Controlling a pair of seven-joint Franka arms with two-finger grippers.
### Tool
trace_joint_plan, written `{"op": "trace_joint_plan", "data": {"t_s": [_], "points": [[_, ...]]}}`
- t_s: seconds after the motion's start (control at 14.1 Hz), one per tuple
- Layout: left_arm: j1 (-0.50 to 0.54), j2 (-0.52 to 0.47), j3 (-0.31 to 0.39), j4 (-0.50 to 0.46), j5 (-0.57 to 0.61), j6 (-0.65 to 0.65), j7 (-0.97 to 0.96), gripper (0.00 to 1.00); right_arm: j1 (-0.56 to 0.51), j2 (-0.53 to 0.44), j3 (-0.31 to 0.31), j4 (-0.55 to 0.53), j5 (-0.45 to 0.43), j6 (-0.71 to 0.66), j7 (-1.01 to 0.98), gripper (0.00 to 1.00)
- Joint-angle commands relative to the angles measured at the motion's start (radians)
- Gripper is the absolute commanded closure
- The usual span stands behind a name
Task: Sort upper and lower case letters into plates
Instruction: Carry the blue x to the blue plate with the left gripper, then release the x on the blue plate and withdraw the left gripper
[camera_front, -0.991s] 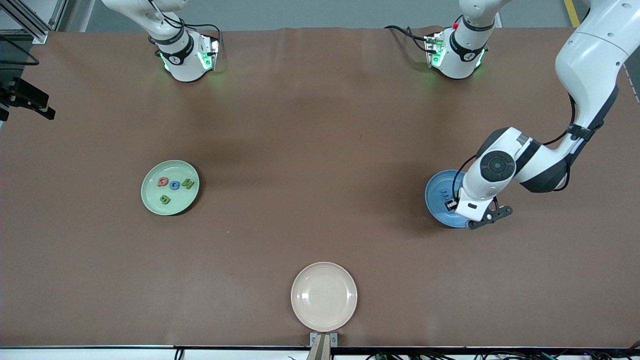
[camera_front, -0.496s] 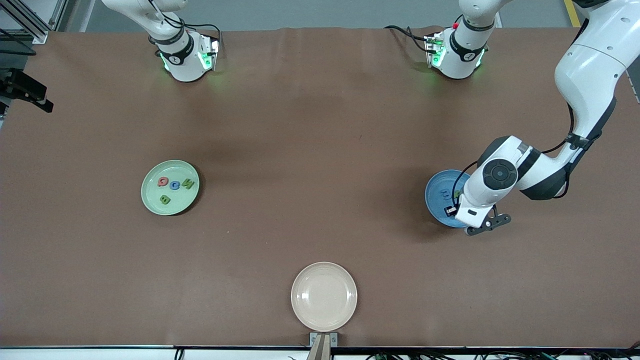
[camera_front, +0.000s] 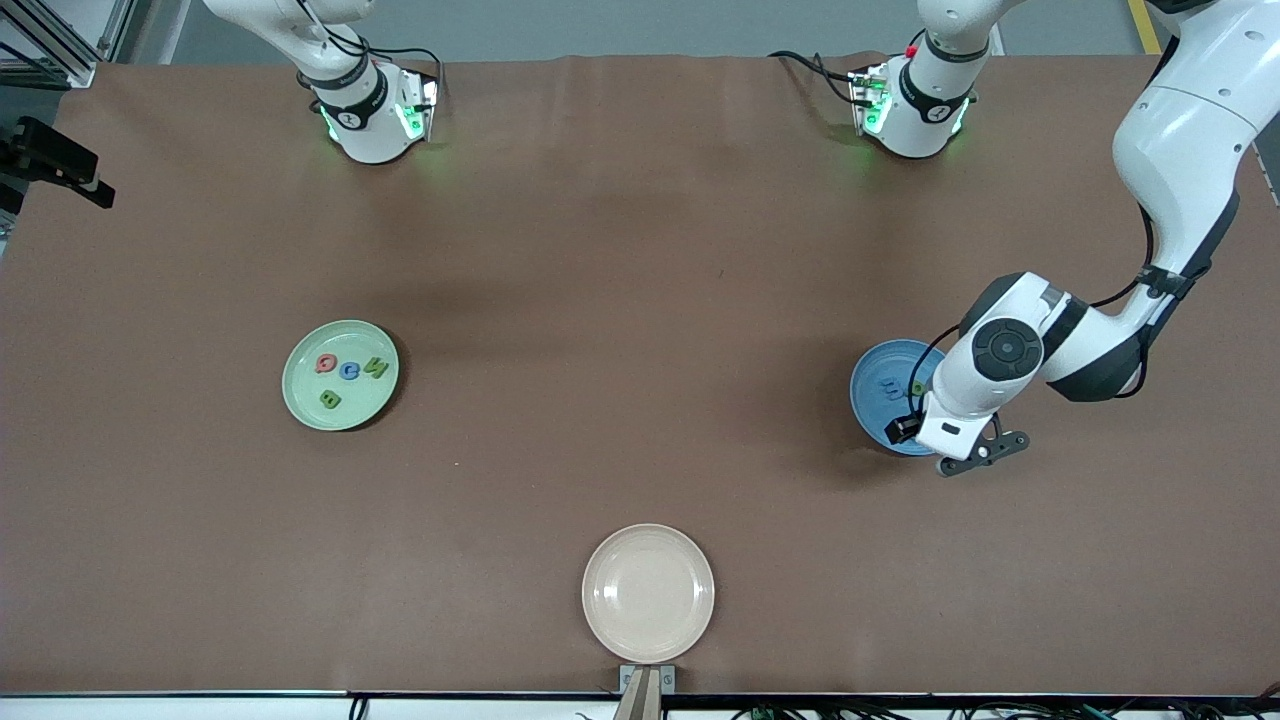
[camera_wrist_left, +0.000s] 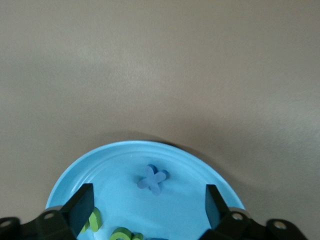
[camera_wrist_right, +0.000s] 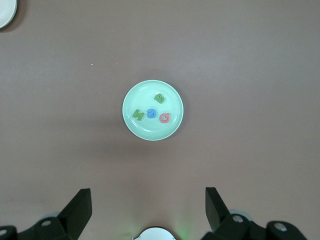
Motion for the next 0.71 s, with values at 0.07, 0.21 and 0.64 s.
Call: {"op": "trace_joint_plan", "data": {"t_s": [0.07, 0.21, 0.64], "points": [[0.002, -0.032, -0.008, -0.007, -0.018, -0.013, -0.002, 0.01, 0.010, -0.015, 0.000, -0.004, -0.032, -0.001, 0.038, 0.00], [0.005, -0.033, -0.011, -0.010, -0.031, -0.016, -0.001, 0.01, 0.010, -0.014, 0.000, -0.004, -0.035, -0.001, 0.035, 0.00], [0.019, -0.033, -0.023, -0.005, -0.032, -0.058, 0.036, 0.01, 0.004, -0.014, -0.004, -0.007, -0.032, -0.004, 0.032, 0.00]]}}
